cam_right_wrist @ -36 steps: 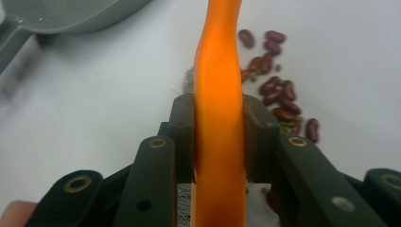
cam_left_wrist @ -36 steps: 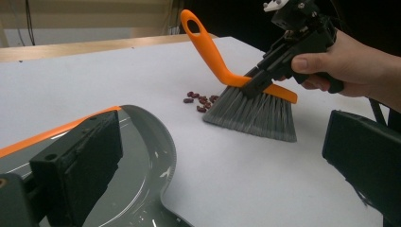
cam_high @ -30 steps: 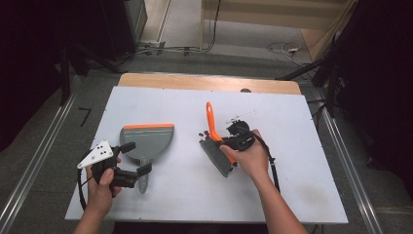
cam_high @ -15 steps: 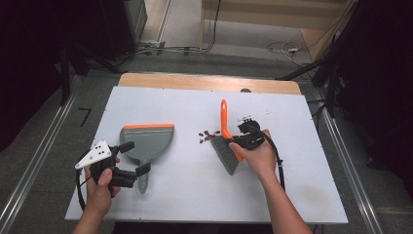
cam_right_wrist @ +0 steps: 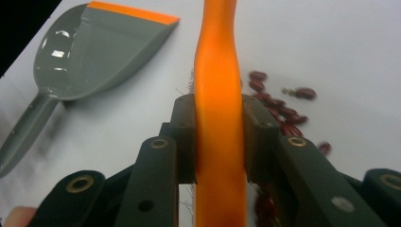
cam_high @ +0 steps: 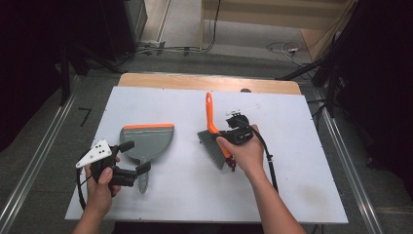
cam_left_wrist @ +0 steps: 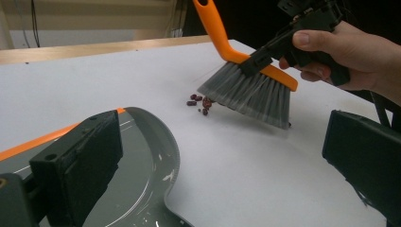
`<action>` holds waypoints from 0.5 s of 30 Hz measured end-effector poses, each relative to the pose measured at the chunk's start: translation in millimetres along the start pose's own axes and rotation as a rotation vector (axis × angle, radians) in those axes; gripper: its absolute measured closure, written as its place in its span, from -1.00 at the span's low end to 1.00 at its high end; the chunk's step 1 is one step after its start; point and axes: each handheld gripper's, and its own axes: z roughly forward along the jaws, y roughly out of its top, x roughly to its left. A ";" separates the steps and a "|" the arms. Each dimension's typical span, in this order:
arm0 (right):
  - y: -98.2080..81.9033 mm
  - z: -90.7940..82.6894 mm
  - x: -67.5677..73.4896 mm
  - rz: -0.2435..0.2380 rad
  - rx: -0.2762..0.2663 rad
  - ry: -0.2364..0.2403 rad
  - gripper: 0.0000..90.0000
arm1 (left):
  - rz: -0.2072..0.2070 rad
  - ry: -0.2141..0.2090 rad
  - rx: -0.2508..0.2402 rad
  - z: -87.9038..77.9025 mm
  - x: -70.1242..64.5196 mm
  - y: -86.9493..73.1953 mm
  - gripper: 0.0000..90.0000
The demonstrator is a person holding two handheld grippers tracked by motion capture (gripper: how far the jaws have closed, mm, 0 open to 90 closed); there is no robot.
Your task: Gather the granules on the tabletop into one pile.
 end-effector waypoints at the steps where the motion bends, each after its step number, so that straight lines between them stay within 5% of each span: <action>1: 3.3 3.9 2.9 0.000 0.002 0.000 0.53 | 0.001 0.001 -0.001 -0.4 -0.1 0.2 -1.00; 9: 17.9 38.3 5.0 0.041 0.032 -0.028 0.53 | -0.004 0.015 -0.010 -2.8 1.4 0.4 -1.00; 15: 16.8 37.7 -9.4 0.087 0.035 -0.089 0.52 | -0.003 0.014 -0.004 -2.1 1.1 0.1 -1.00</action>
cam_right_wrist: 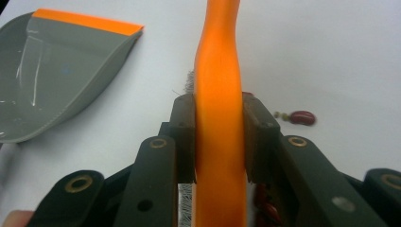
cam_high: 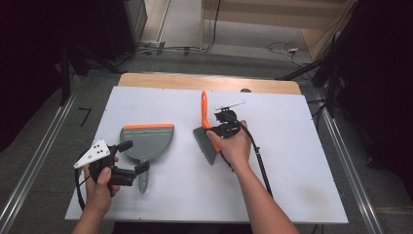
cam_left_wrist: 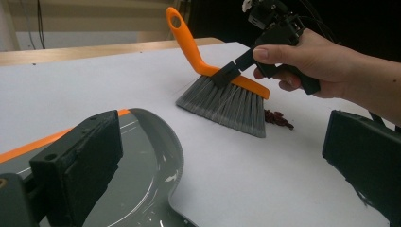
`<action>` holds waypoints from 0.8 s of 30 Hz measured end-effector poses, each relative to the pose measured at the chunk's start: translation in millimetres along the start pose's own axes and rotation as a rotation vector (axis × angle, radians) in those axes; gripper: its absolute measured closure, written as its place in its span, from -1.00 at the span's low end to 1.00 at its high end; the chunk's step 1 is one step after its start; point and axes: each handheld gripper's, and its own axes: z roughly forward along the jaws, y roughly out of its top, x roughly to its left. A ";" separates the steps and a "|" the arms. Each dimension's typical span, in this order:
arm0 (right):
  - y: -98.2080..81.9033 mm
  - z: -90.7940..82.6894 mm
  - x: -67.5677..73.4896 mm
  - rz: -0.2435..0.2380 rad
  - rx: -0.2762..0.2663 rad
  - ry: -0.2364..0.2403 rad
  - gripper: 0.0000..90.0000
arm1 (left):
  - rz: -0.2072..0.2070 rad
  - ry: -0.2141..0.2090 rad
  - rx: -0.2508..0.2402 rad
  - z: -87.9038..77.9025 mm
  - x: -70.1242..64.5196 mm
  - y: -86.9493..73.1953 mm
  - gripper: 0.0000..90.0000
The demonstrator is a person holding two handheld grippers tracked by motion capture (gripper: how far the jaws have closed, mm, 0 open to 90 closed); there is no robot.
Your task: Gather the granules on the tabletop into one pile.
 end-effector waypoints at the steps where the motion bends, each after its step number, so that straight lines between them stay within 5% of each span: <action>1: -0.7 -2.0 -2.5 0.008 -0.002 -0.009 0.52 | 0.001 0.000 0.001 0.2 -0.1 0.0 -1.00; 8: -11.1 -11.8 -27.2 0.090 -0.030 -0.011 0.51 | 0.015 -0.007 0.016 4.1 -5.1 -0.6 -1.00; 16: -21.9 -21.4 -43.7 0.126 -0.058 -0.004 0.51 | 0.018 -0.006 0.021 5.8 -6.5 -1.1 -1.00; 24: -19.2 -31.8 -36.5 0.106 -0.115 0.053 0.53 | 0.012 -0.009 0.018 6.3 -5.4 -1.2 -1.00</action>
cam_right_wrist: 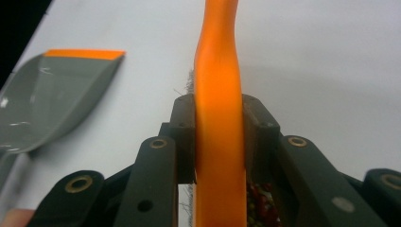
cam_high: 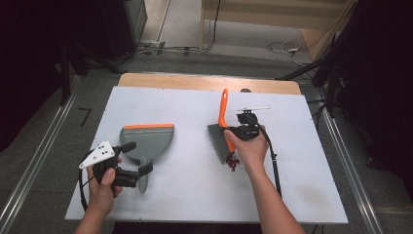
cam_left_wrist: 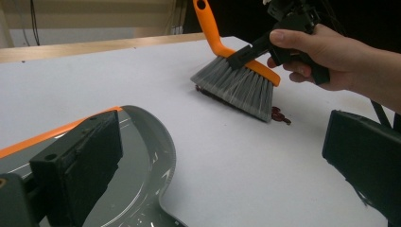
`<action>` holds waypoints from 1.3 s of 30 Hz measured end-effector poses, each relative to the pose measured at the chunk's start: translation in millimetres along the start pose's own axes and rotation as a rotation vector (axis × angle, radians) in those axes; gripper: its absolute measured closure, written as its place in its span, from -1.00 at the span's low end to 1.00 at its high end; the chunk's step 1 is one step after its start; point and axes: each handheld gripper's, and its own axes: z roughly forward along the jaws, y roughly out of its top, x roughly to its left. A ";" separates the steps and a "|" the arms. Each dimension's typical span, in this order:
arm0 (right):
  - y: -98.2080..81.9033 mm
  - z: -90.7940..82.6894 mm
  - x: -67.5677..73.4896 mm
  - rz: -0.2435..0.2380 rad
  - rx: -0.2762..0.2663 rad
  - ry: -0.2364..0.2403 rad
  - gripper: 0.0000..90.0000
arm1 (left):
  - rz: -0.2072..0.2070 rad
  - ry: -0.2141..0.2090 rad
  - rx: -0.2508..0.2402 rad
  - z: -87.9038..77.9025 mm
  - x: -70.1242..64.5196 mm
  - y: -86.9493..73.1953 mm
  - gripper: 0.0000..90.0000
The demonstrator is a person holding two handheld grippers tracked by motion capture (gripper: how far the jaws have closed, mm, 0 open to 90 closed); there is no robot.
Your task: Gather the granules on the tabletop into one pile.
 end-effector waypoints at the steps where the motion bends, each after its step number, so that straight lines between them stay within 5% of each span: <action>1: 1.8 -1.8 1.8 -0.002 -0.006 0.008 0.53 | -0.001 0.000 -0.002 0.2 -0.1 0.0 -1.00; 9: 26.2 -19.9 13.7 -0.075 -0.033 -0.003 0.53 | -0.015 -0.016 -0.009 1.7 0.4 1.5 -1.00; 13: 42.4 -27.1 15.5 -0.159 -0.046 -0.033 0.53 | -0.010 -0.005 -0.005 0.6 1.0 0.4 -1.00; 20: 59.7 -20.9 3.3 -0.279 -0.025 -0.095 0.53 | -0.022 -0.010 -0.013 0.2 3.6 1.5 -1.00; 25: 70.8 -7.8 5.5 -0.433 0.007 -0.130 0.53 | -0.011 -0.012 -0.001 3.1 2.4 0.6 -1.00; 28: 74.2 1.0 5.5 -0.568 -0.025 -0.118 0.53 | -0.017 -0.010 -0.007 2.3 3.6 1.1 -1.00; 31: 76.2 8.8 6.8 -0.631 -0.027 -0.124 0.53 | -0.019 -0.011 -0.005 2.5 3.2 0.9 -1.00; 34: 75.5 18.4 10.4 -0.759 -0.003 -0.160 0.53 | -0.013 -0.012 -0.004 1.5 2.2 0.3 -1.00; 39: 70.7 37.5 13.1 -0.875 0.036 -0.159 0.53 | -0.022 -0.009 -0.014 -1.3 3.0 0.5 -1.00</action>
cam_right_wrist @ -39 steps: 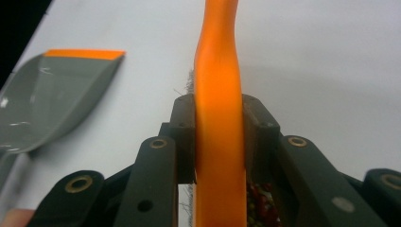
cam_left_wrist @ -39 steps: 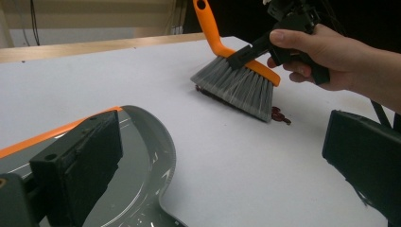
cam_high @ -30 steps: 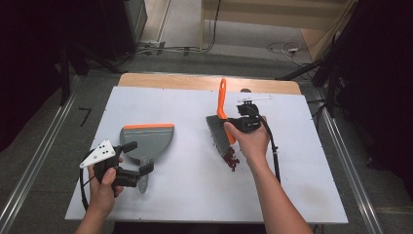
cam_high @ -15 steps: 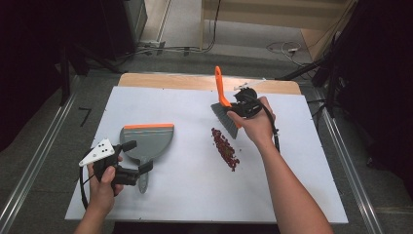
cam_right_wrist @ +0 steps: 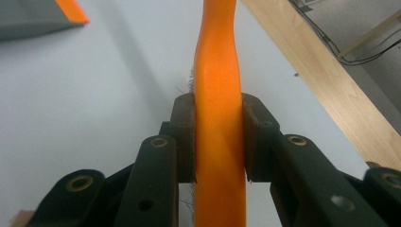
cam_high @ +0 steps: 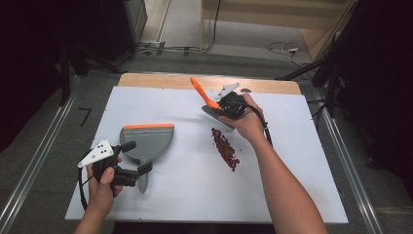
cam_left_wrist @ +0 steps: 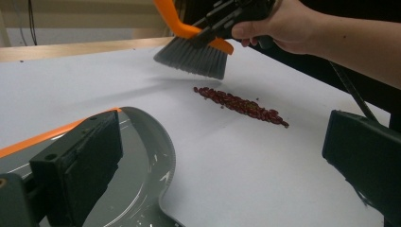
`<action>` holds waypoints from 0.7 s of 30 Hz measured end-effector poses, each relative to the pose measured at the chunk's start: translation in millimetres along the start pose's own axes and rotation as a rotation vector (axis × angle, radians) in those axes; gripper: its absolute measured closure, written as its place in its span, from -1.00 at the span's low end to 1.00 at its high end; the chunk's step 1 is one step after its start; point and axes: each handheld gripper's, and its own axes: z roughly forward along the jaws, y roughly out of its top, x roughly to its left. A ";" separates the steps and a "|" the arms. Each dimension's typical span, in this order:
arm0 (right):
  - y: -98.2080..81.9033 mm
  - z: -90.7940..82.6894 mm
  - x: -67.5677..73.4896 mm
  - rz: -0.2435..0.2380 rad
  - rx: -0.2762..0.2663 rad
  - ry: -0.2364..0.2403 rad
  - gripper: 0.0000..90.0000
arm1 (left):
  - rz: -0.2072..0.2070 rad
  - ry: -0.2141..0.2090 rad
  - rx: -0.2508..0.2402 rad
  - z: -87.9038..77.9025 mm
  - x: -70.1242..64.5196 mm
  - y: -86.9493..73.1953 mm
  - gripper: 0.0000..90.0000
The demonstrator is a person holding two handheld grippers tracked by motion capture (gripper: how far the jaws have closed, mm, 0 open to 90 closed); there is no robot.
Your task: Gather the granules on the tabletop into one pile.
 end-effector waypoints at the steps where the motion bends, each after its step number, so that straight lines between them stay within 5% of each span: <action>1: -0.1 2.2 1.3 -0.003 0.004 0.000 0.53 | 0.001 0.000 0.002 -0.1 0.7 -0.2 -1.00; 21: -1.6 9.7 35.4 -0.157 0.019 0.097 0.53 | 0.006 0.002 0.007 0.6 -0.4 -0.8 -1.00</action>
